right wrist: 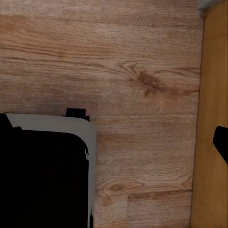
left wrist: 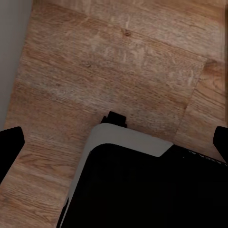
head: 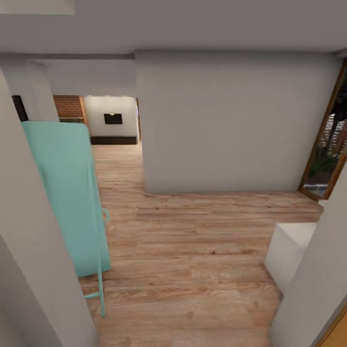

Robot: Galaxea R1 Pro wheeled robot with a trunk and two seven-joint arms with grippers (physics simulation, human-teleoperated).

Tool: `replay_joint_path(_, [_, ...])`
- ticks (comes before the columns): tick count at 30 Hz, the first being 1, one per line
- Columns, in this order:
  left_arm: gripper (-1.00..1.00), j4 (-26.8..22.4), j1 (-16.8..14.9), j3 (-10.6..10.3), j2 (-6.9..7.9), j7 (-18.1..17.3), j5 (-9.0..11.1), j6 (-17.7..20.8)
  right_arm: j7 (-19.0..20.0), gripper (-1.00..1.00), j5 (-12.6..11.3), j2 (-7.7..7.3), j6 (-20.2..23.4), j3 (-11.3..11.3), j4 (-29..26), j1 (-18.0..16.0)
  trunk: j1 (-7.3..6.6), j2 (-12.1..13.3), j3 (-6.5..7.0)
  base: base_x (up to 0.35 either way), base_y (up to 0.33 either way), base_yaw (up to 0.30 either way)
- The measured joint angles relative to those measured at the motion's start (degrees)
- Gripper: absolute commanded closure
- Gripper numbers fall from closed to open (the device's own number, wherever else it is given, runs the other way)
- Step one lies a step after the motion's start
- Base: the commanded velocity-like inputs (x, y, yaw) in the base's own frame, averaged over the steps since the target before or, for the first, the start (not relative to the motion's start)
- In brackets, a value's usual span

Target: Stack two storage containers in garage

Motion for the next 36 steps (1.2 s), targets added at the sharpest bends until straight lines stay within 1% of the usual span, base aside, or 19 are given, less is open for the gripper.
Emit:
replay_joint_path(26, [-1.00, 0.0, 0.0, 0.0, 0.00, 0.0, 0.0, 0.0, 0.0, -1.00, 0.0, 0.00, 0.0, 0.0, 0.0, 0.0, 0.00, 0.0, 0.00, 0.323, 0.000, 0.000])
replay_joint_path(36, [-1.00, 0.0, 0.0, 0.0, 0.00, 0.0, 0.0, 0.0, 0.0, -1.00, 0.0, 0.00, 0.0, 0.0, 0.0, 0.0, 0.00, 0.0, 0.00, 0.298, -0.154, 0.000])
